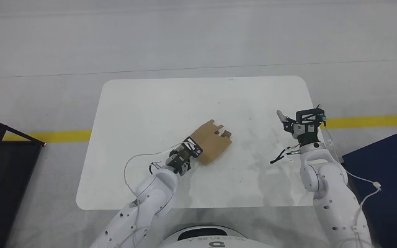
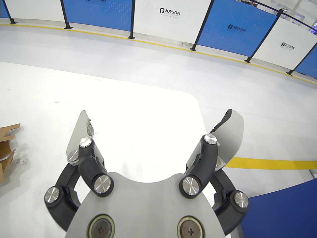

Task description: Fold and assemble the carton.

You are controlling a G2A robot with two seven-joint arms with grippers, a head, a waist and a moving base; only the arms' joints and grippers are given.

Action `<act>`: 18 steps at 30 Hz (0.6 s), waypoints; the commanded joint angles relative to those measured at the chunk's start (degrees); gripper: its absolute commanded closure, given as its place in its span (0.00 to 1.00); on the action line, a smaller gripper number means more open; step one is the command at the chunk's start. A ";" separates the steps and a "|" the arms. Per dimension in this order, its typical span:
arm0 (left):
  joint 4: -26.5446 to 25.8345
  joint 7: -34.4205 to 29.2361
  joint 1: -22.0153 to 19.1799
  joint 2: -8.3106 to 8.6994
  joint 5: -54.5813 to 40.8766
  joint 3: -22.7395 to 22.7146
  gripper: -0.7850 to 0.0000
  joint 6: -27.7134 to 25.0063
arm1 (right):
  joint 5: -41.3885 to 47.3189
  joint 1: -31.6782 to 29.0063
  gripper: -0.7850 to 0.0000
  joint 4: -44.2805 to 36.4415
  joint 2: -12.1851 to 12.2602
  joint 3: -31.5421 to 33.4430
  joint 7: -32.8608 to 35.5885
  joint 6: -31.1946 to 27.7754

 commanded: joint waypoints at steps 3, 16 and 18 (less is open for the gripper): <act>0.76 -1.06 -1.00 -0.41 1.67 0.53 0.60 1.72 | 0.00 0.00 0.00 0.00 0.00 0.00 0.00 0.00; -1.37 -3.49 -1.77 -1.11 4.30 -0.29 0.60 2.66 | 0.00 0.00 0.00 0.00 0.00 0.00 0.00 0.00; -1.08 -4.06 -2.29 -1.27 4.83 -0.03 0.60 2.24 | 0.00 0.00 0.00 0.00 0.00 0.00 0.00 0.00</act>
